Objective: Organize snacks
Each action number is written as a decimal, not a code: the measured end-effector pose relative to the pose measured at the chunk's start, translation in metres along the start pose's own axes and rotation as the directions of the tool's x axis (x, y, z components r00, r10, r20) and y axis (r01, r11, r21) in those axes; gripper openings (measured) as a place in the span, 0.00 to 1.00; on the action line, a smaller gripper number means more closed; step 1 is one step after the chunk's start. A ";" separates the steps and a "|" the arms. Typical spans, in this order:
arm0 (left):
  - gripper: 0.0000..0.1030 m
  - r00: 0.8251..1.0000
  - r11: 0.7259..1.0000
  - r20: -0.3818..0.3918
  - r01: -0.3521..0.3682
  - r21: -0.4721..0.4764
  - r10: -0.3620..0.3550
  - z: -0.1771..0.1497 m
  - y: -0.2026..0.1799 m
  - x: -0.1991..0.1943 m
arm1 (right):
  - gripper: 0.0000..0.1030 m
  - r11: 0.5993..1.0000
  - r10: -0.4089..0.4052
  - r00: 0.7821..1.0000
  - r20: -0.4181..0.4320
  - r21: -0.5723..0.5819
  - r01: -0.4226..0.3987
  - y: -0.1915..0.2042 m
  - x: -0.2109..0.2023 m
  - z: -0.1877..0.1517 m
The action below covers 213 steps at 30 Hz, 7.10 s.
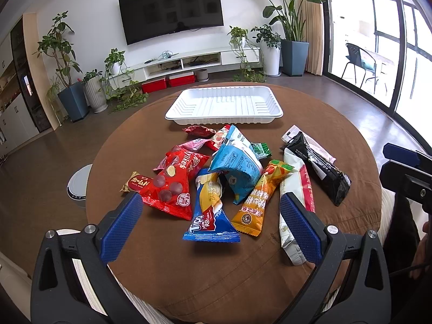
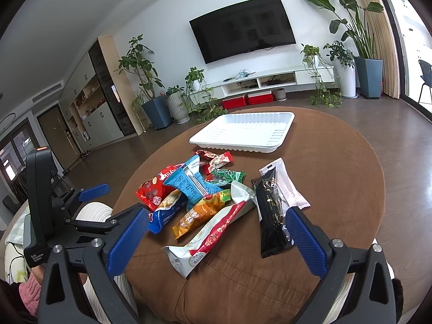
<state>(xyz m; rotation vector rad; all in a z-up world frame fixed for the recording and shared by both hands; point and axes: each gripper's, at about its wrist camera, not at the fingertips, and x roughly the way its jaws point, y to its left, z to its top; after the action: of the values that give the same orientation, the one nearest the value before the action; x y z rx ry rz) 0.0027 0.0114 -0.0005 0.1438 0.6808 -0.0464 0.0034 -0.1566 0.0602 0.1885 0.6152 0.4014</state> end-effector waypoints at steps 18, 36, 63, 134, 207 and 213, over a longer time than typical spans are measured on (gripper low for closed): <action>1.00 1.000 1.000 -0.014 -0.012 -0.002 0.012 -0.006 0.005 0.007 | 1.00 1.000 0.000 0.999 -0.035 0.005 0.000 0.003 0.018 -0.018; 1.00 0.992 0.998 -0.115 -0.047 0.038 0.051 -0.002 0.016 0.060 | 1.00 0.994 -0.099 0.980 -0.174 -0.071 0.088 -0.026 0.049 -0.021; 0.95 0.960 0.999 -0.278 0.025 -0.028 -0.032 0.008 0.032 0.145 | 0.79 1.000 0.022 0.950 -0.311 0.008 -0.021 -0.048 0.076 -0.007; 0.25 0.880 0.885 -0.223 0.341 -0.317 -0.419 0.034 0.106 0.194 | 0.31 0.668 0.530 0.845 -0.071 0.648 -0.364 -0.133 0.073 -0.023; 0.26 0.963 0.983 -0.208 0.151 -0.102 -0.170 0.189 0.143 0.242 | 0.56 0.914 0.230 0.958 -0.172 0.376 -0.152 -0.144 0.196 0.146; 0.26 0.973 0.986 -0.166 0.145 -0.082 -0.157 0.181 0.152 0.183 | 0.61 0.928 0.229 0.963 -0.143 0.332 -0.172 -0.117 0.148 0.142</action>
<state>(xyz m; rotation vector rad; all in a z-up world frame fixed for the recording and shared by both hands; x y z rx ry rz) 0.2717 0.1362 0.0410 0.0287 0.8643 -0.1583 0.2338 -0.2079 0.0630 0.5316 0.8417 0.5209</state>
